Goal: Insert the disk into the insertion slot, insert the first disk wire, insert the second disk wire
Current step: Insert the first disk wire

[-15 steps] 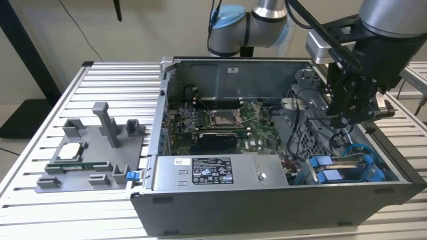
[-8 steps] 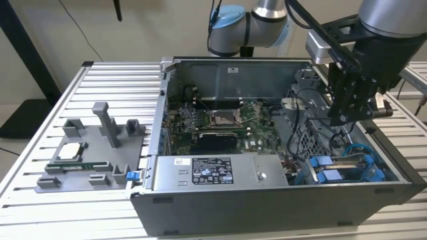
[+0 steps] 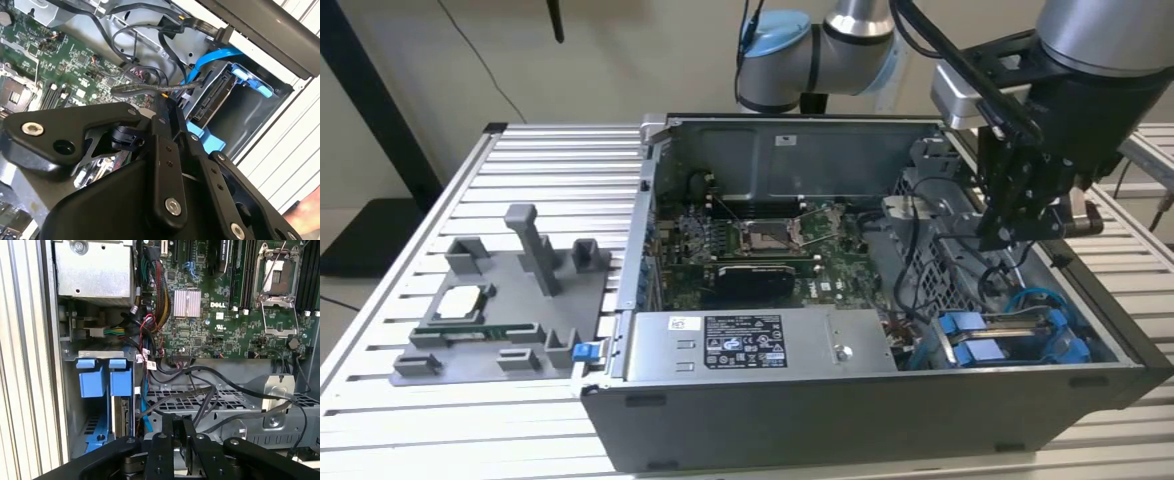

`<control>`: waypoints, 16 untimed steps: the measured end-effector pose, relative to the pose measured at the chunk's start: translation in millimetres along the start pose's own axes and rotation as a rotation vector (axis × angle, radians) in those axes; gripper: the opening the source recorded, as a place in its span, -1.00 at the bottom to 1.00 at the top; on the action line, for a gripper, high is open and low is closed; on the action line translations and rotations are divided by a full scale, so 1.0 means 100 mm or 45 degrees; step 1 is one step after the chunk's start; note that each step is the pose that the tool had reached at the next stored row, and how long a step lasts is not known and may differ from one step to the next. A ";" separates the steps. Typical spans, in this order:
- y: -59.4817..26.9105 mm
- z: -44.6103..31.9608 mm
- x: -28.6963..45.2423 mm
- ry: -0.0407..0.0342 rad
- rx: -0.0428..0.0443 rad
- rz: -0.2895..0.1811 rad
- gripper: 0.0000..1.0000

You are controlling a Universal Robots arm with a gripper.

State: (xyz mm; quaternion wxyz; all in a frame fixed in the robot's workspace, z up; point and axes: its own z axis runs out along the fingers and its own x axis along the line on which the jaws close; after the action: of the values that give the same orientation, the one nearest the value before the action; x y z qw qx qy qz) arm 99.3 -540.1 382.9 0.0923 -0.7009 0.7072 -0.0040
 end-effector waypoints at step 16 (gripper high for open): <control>-0.238 0.044 0.073 0.0948 -0.128 -0.001 -1.00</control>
State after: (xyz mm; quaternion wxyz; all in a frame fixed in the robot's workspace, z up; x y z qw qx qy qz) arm 123.5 -547.2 380.8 0.0306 -0.7042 0.7093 0.0054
